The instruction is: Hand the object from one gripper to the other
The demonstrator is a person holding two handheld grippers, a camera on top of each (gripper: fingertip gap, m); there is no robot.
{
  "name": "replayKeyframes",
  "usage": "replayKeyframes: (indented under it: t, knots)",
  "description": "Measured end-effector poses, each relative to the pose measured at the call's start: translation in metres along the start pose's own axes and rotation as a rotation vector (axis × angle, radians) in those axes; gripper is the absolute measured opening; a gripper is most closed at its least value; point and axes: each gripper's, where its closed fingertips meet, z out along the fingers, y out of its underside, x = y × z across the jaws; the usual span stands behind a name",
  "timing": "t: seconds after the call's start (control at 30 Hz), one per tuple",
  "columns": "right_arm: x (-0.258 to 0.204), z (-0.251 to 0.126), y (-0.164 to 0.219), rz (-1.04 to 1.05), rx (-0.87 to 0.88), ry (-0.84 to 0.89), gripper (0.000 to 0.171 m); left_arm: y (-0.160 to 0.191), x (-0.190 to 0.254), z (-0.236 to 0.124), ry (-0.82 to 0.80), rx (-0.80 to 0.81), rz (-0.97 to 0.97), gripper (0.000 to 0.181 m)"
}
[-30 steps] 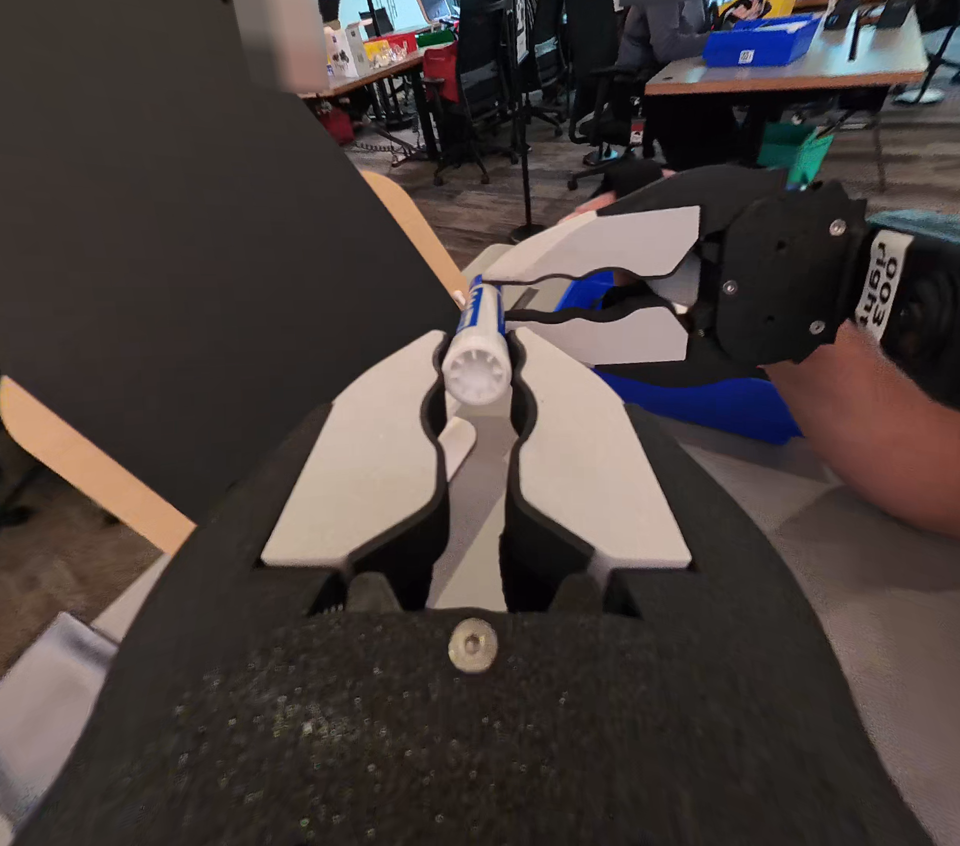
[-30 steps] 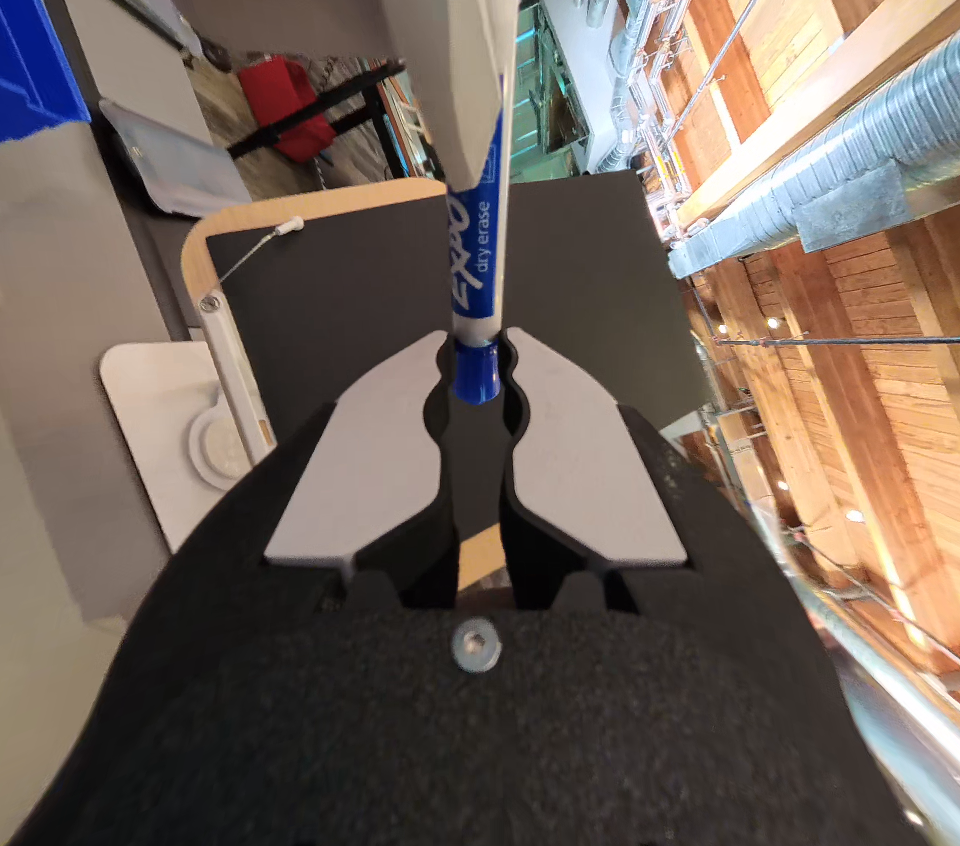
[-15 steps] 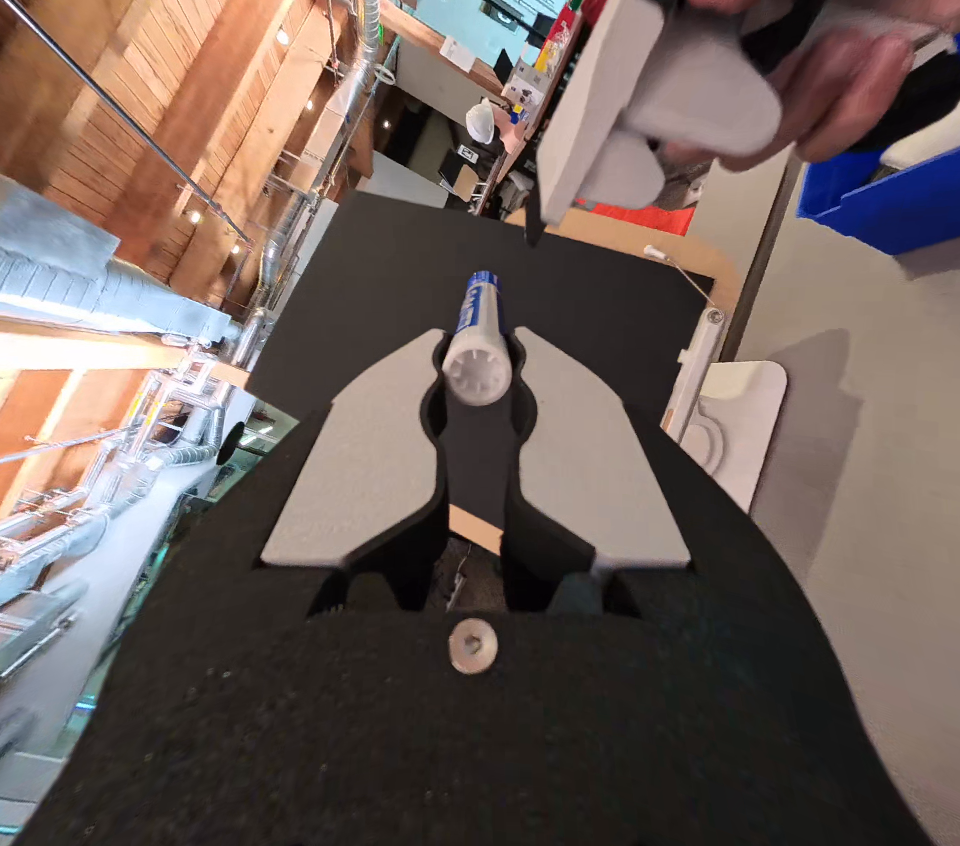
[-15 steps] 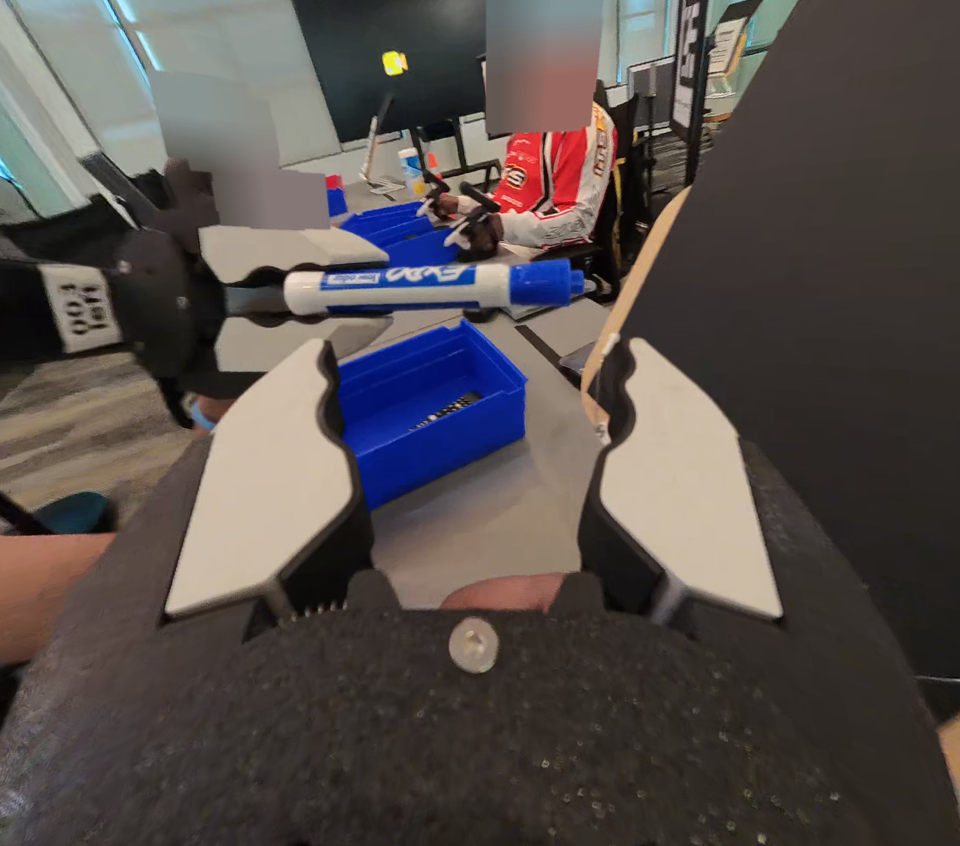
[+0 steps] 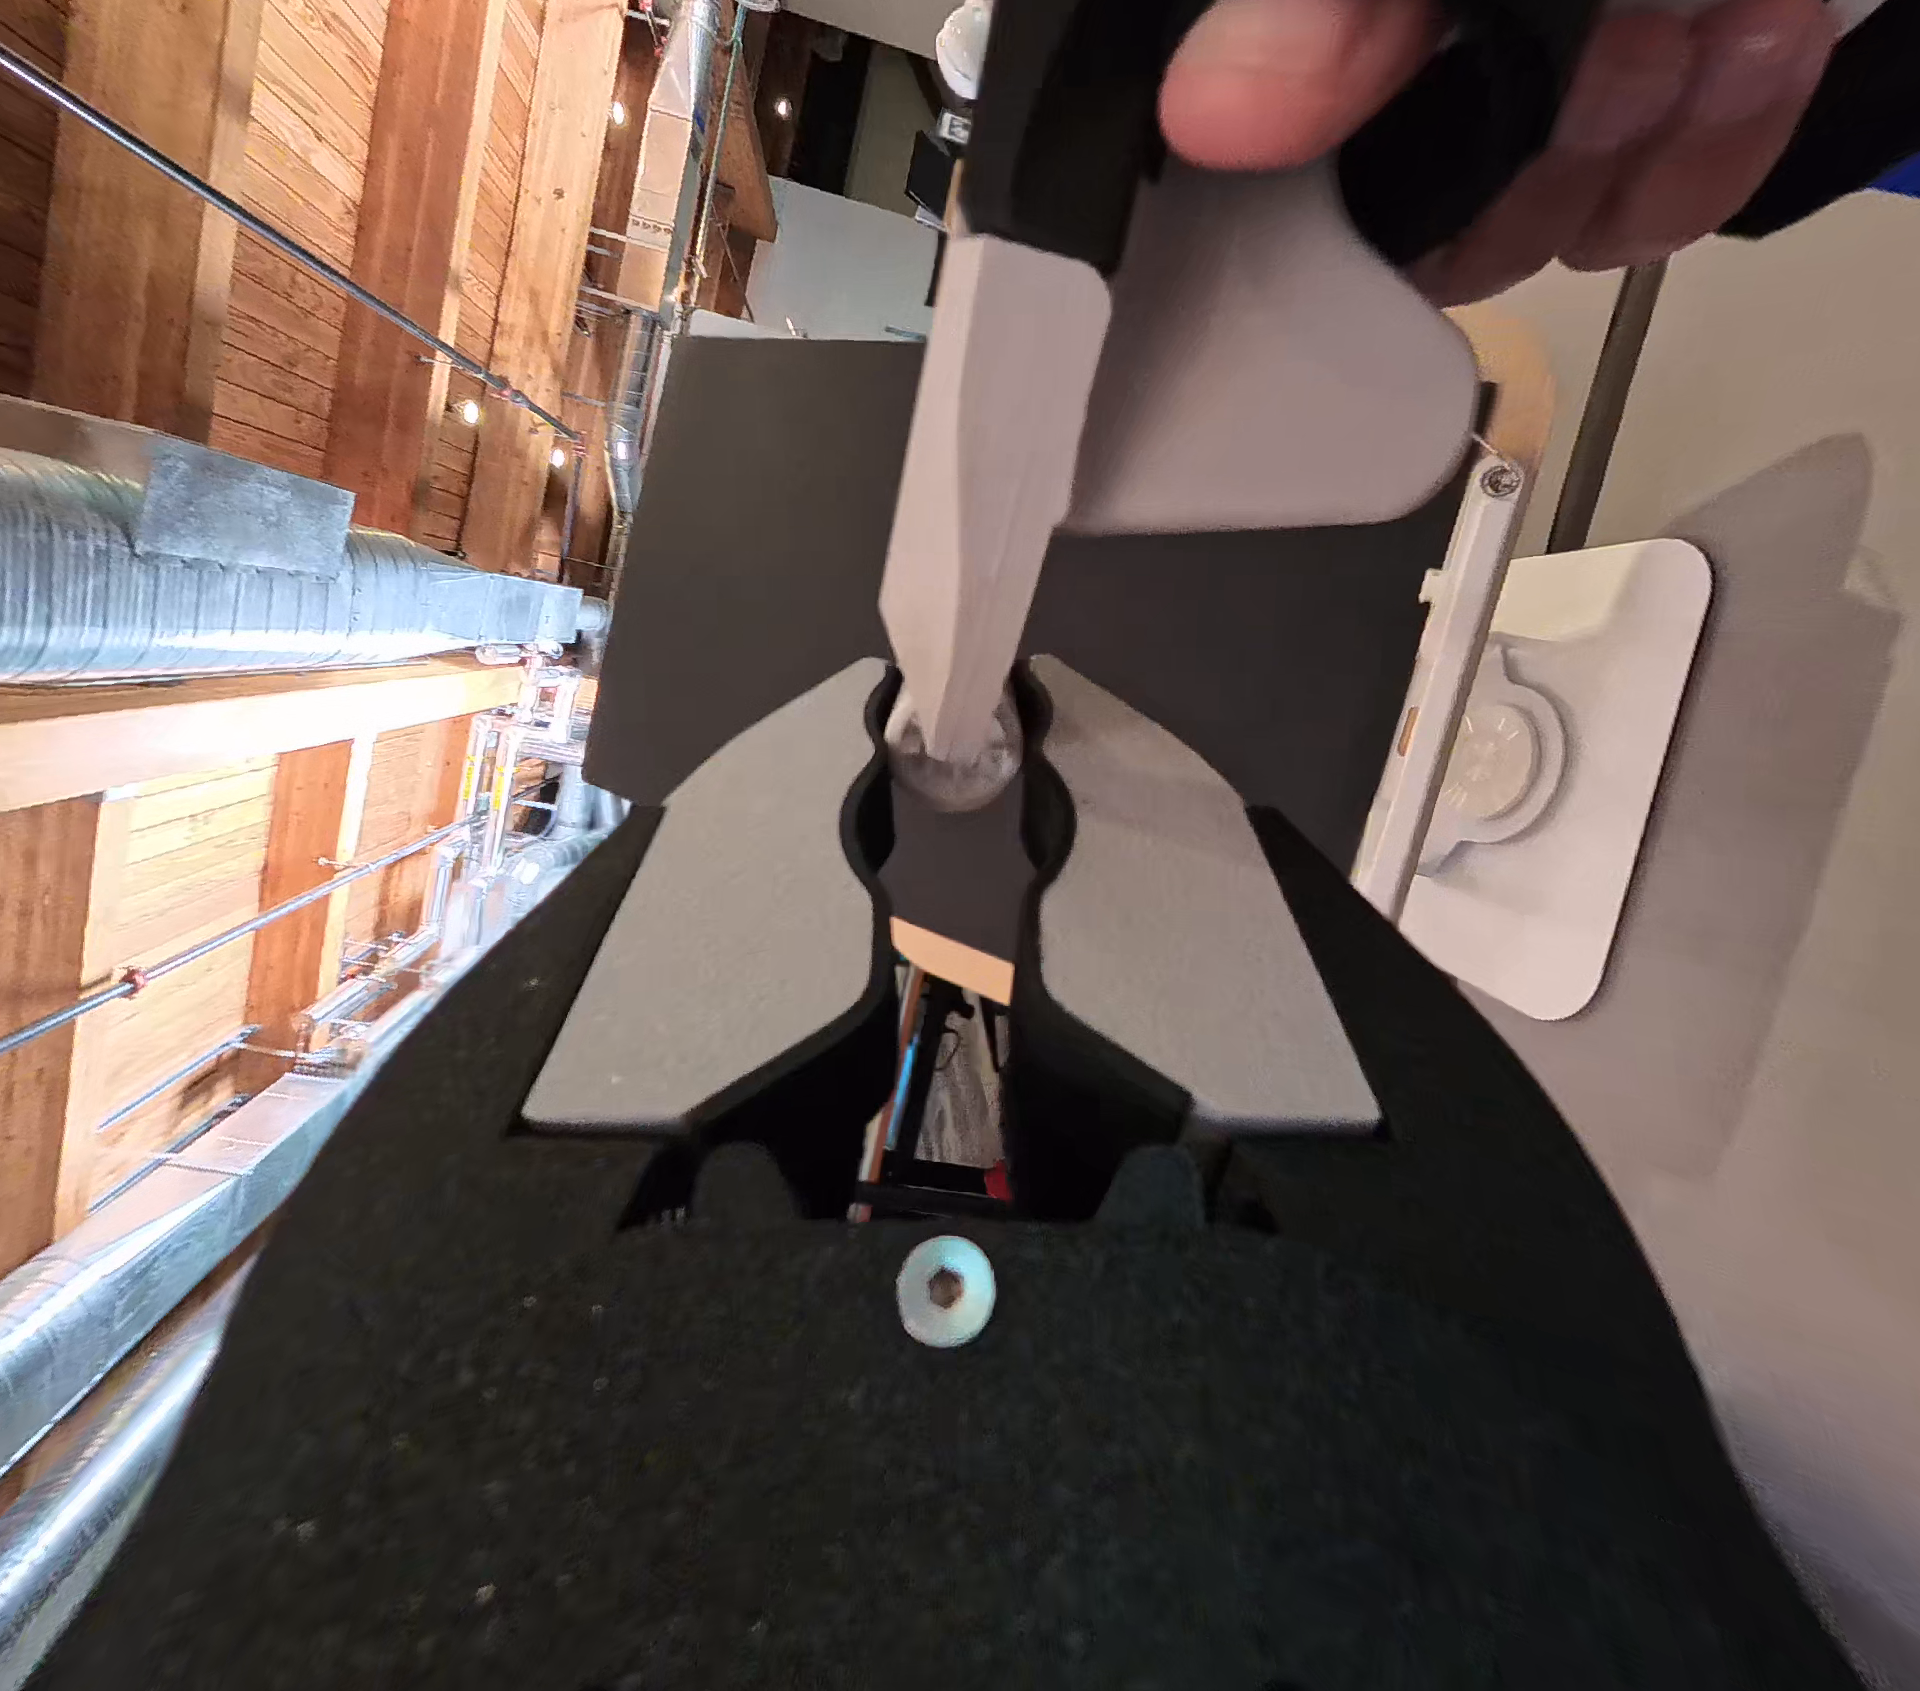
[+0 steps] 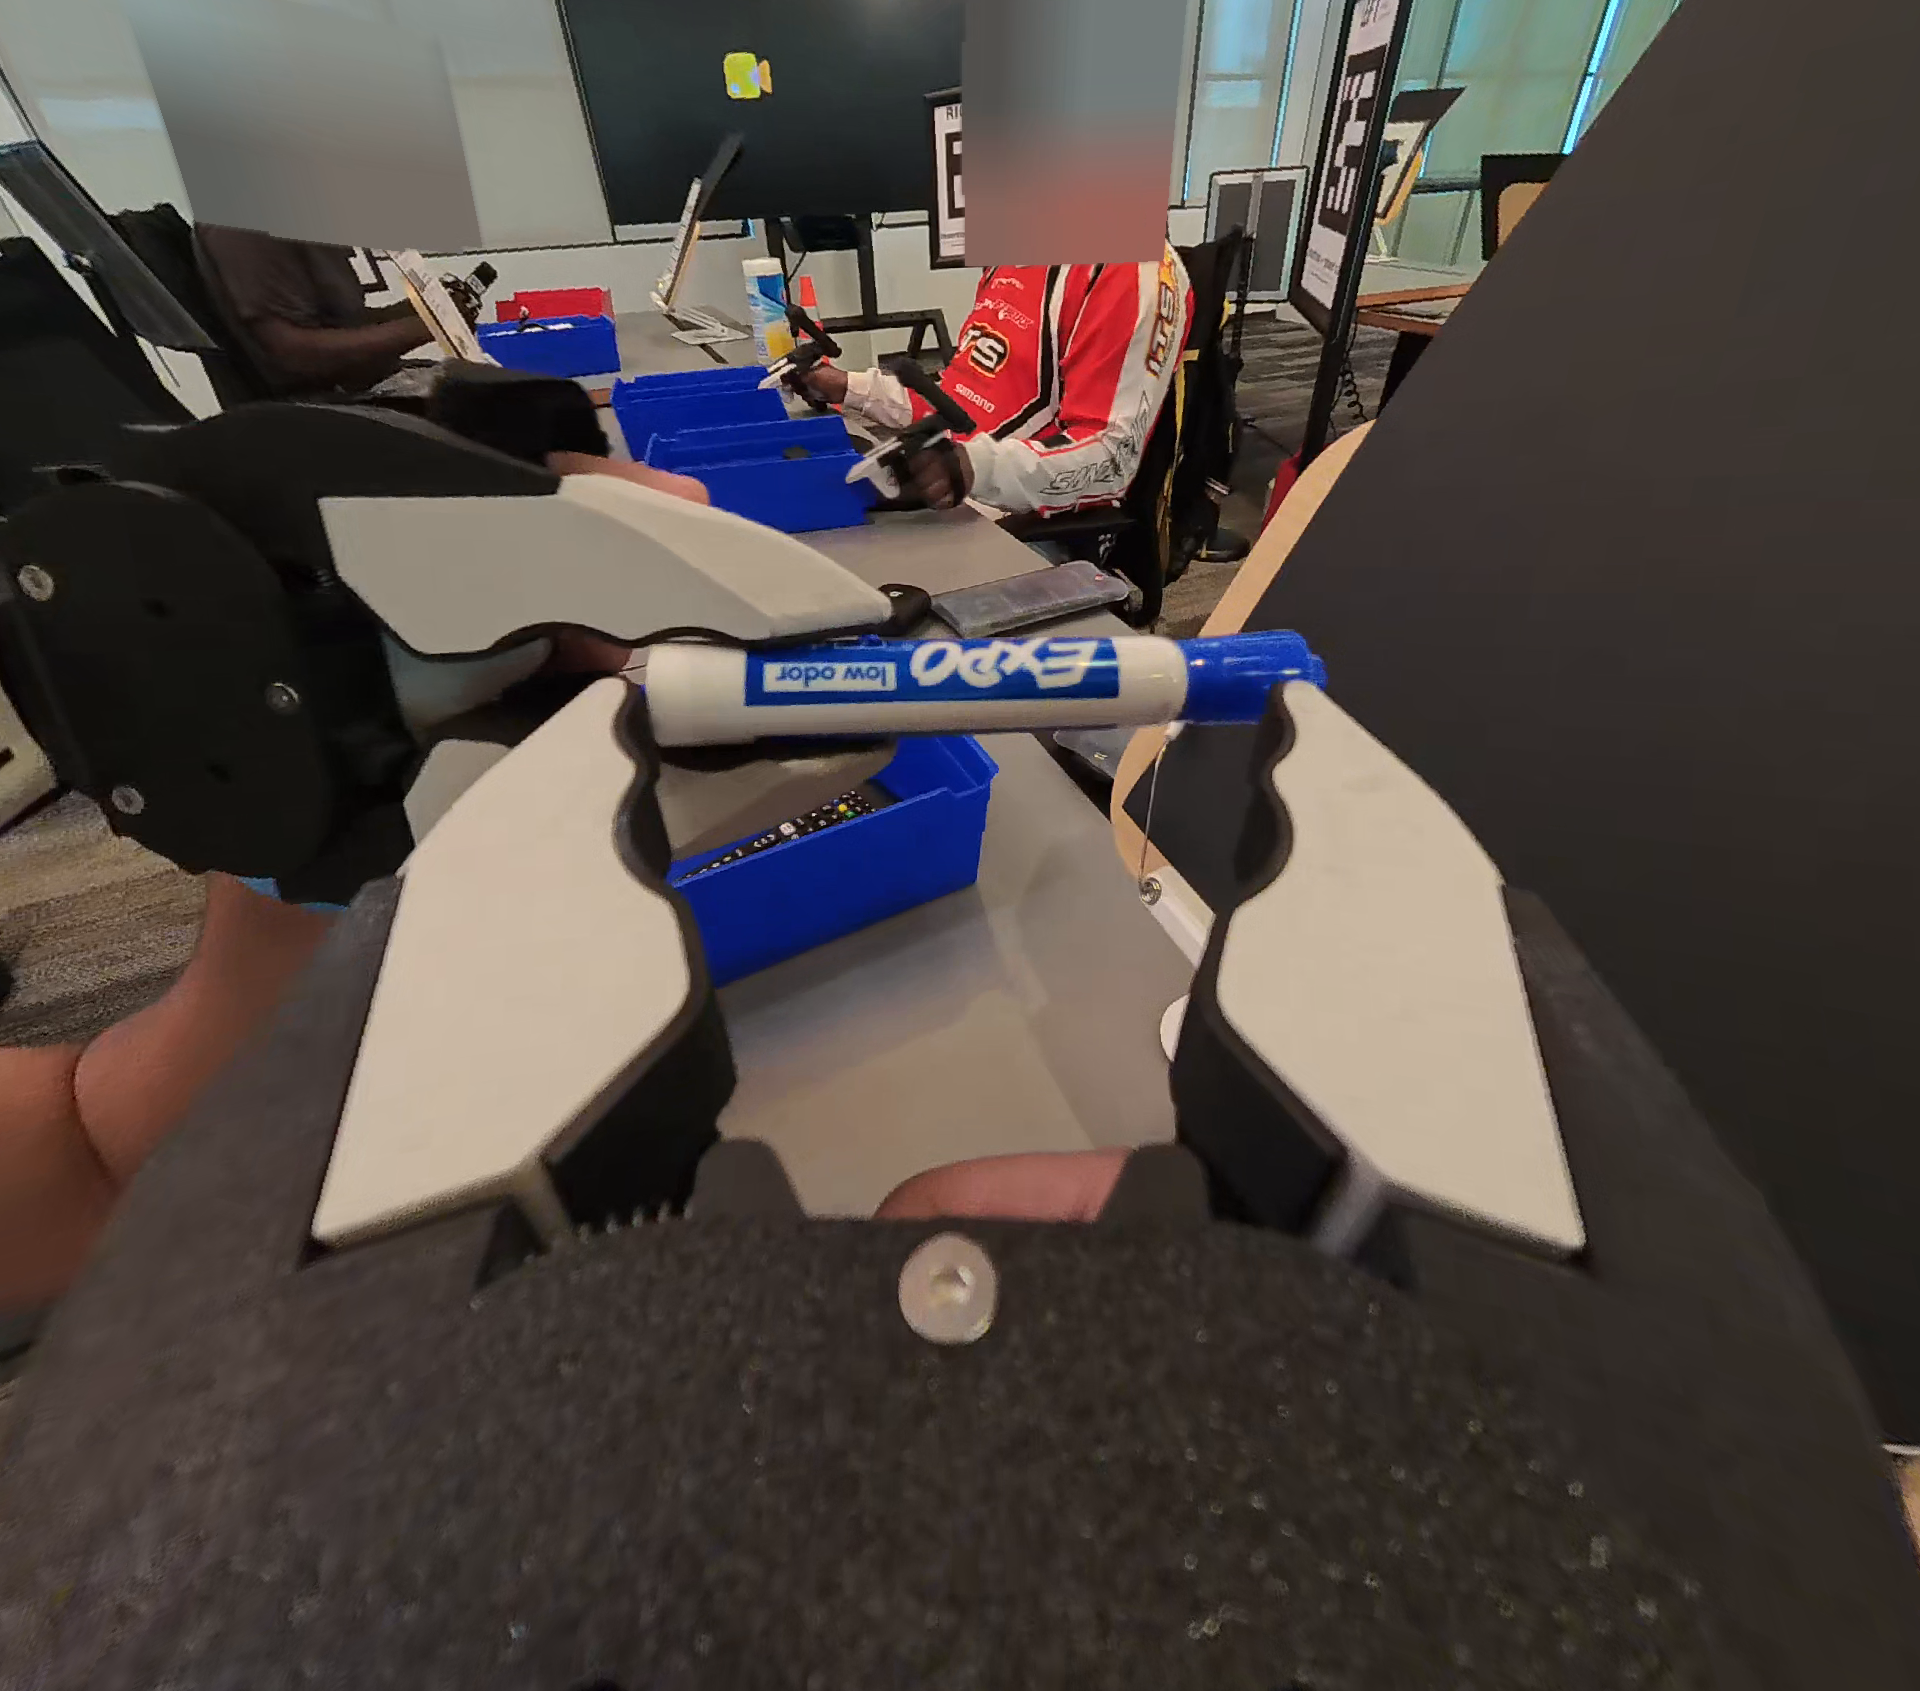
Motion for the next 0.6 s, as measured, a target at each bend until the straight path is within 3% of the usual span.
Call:
replayKeyframes:
  t: [0.6]
  knots:
    - [-0.009,-0.009,0.001,-0.072,0.031,-0.096,0.120,-0.019,0.004,-0.009,-0.020,0.044,0.103,0.020]
